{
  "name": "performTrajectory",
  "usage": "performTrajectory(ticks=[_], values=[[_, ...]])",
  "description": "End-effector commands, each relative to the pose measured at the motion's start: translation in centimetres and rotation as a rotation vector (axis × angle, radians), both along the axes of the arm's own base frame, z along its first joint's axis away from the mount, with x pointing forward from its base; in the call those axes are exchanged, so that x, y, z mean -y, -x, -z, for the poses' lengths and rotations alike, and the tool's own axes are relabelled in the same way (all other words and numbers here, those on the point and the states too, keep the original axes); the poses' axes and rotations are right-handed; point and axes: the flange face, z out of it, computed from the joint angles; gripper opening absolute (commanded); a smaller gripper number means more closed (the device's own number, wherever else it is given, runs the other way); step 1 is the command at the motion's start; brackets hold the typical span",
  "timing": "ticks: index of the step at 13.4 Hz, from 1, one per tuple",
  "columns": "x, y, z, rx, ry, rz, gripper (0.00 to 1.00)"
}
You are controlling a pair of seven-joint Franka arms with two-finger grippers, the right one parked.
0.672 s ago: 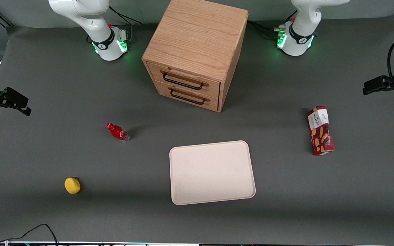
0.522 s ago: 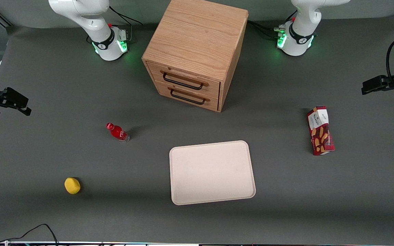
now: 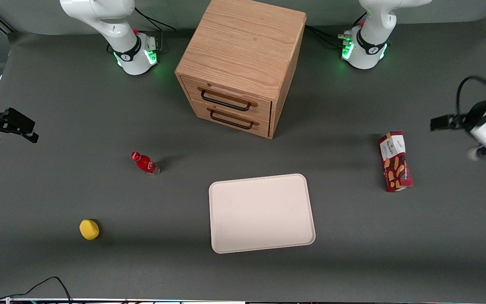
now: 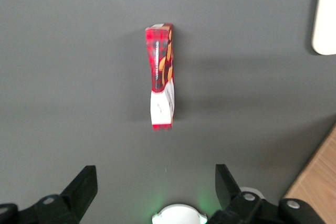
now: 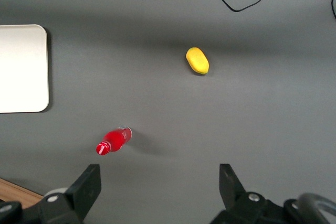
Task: Place red cookie box on tray
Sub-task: 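Lower the open left gripper onto the red plaid shortbread box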
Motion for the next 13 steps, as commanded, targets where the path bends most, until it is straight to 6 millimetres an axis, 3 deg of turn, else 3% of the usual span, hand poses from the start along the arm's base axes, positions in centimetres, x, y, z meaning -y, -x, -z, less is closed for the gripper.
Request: performTrajectory(ticks=[1,3,6,7,8,9,13], values=[[-1.9,1.4,10.1,0.029,0.018,0.050,1.00],[-1.9,2.2,16.8,0.088,0.023,0.074,1.00],[-1.8,3.5,23.8,0.146,0.026,0.090,1.00],[-1.7,4.4,25.4,0.165,0.027,0.090,0.62],[-1.8,4.9,26.5,0.174,0.028,0.089,0.08],[-2.1,5.0,26.6,0.172,0.026,0.088,0.00],[-2.4,4.6,25.7,0.179,0.025,0.081,0.00]])
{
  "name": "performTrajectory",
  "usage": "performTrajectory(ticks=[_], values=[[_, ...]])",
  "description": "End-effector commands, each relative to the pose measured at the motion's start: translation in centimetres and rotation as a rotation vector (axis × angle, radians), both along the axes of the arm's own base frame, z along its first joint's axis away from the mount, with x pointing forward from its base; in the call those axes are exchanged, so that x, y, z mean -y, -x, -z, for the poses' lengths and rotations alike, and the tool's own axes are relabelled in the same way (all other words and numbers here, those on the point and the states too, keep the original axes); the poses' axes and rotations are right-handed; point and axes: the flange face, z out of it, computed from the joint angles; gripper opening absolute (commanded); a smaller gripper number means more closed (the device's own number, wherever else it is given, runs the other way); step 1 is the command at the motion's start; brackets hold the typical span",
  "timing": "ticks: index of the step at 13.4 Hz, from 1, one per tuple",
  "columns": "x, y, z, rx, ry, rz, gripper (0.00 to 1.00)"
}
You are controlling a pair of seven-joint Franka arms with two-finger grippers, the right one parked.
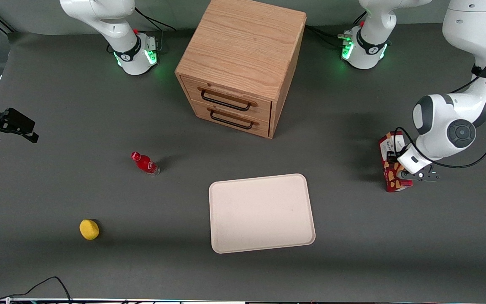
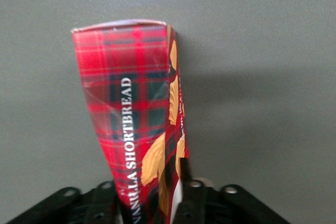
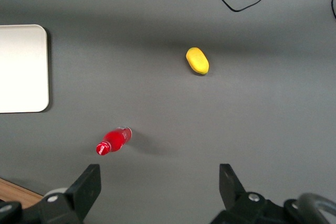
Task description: Place red cookie box on tray
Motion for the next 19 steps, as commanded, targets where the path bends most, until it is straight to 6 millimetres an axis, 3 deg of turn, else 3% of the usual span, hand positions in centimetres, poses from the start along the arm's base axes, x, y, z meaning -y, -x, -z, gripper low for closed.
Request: performTrajectory(ticks=[1,2,4,7,8,9,11,13,15,17,19], values=[[-0.3,-0.2,-2.3,0.018,0.004,0.010,0.00],[-0.3,-0.6,-3.4,0.007,0.003,0.006,0.00],[-0.3,-2.1,-7.5,-0.017,0.003,-0.004,0.00],[0.8,-5.6,-18.8,-0.083,0.015,-0.060,0.00],[2.0,-6.6,-23.2,-0.092,0.019,-0.066,0.00],[3.7,-7.4,-26.1,-0.094,0.024,-0.060,0.00],[8.0,-8.0,-30.6,-0.051,0.073,-0.102,0.00],[15.1,-7.9,-31.1,-0.052,0.127,-0.184,0.00],[22.0,-9.1,-28.2,-0.043,0.173,-0.232,0.00],[26.8,-11.4,-23.4,0.050,0.206,-0.289,0.00],[29.6,-13.0,-17.1,0.105,0.206,-0.296,0.00]])
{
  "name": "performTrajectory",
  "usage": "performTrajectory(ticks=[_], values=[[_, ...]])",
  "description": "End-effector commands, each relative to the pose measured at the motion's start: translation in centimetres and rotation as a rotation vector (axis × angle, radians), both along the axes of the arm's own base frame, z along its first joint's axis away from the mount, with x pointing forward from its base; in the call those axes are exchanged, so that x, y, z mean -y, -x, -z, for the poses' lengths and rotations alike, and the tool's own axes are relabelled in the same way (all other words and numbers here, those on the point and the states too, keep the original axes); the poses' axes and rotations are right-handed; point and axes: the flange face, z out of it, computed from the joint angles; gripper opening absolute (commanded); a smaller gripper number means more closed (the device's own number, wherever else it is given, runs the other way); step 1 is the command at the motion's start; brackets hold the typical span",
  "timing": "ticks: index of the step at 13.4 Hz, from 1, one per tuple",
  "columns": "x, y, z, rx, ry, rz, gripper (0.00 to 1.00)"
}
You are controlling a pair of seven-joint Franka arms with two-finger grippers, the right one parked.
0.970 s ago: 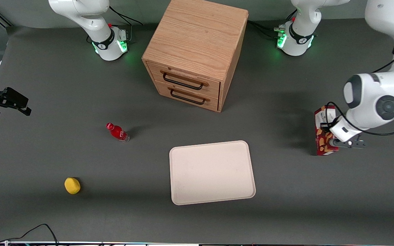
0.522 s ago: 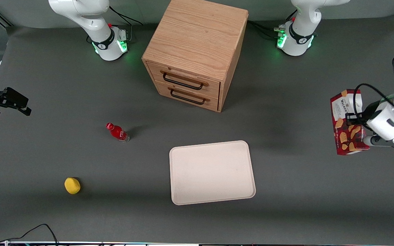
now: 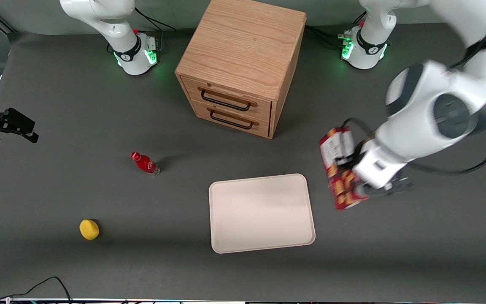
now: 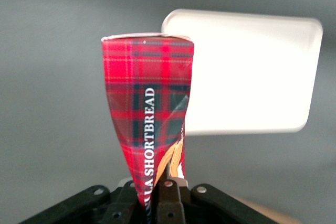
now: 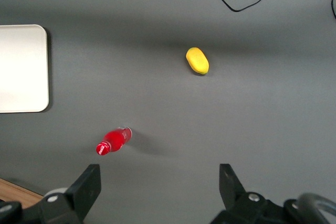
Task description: Place red cookie box on tray
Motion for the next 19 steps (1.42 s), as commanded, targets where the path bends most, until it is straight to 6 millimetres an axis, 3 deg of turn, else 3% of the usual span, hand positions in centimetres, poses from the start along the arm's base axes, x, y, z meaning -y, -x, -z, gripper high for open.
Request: performTrajectory(ticks=[1,2,4,6,7,8,10,12,15,16,18,19], values=[[2.7,-2.9,7.7,0.046,0.005,-0.050,0.00],[3.0,-3.5,10.7,0.064,0.015,-0.068,0.00],[4.5,-2.8,16.5,0.127,0.002,-0.027,0.00],[4.9,-1.8,19.2,0.160,-0.040,-0.022,0.00],[4.7,-1.7,19.8,0.170,-0.064,-0.001,0.36],[4.4,-1.8,19.6,0.168,-0.070,-0.011,0.99],[2.4,-2.4,17.7,0.147,-0.109,-0.025,1.00],[2.2,-2.2,14.7,0.123,-0.140,-0.012,1.00],[-0.2,-0.8,5.8,0.055,-0.178,-0.024,1.00],[-1.9,-0.3,2.2,0.021,-0.168,0.004,1.00],[-8.7,0.4,-4.9,-0.060,-0.159,0.093,1.00],[-12.0,1.2,-7.5,-0.094,-0.137,0.149,1.00]])
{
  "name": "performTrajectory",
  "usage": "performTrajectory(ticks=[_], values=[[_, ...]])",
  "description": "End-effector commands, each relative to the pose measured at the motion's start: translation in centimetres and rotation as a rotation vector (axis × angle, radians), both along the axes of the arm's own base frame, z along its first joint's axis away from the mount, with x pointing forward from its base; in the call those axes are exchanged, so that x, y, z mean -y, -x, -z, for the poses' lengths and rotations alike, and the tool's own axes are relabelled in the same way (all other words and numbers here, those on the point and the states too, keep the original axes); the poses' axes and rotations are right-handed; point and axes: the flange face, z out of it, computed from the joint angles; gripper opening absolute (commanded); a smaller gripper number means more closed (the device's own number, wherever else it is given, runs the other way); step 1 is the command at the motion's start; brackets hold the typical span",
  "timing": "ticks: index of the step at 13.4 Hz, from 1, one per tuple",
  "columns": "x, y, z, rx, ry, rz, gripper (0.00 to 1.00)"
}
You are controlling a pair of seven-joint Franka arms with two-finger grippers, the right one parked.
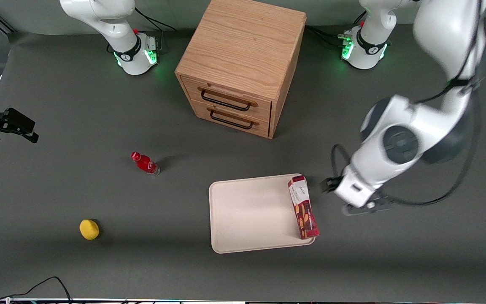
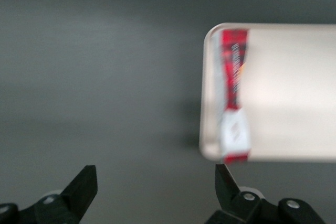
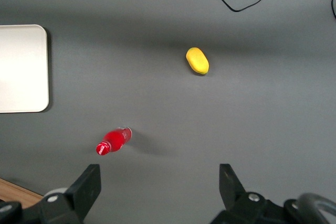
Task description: Place red cookie box on tray
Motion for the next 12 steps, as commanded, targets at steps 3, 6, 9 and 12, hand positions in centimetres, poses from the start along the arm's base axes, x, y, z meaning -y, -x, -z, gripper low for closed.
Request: performTrajectory(ticks=[3,6,9,12], values=[[-12.7,4.9,-9.4,-0.127,0.031,0.118,1.00],[-17.3,10.8,-11.3,-0.128,0.025,0.131,1.00],[-19.7,14.7,-12.3,-0.096,0.027,0.123,1.00],[-19.6,13.3,-12.8,-0.122,0.028,0.154,1.00]])
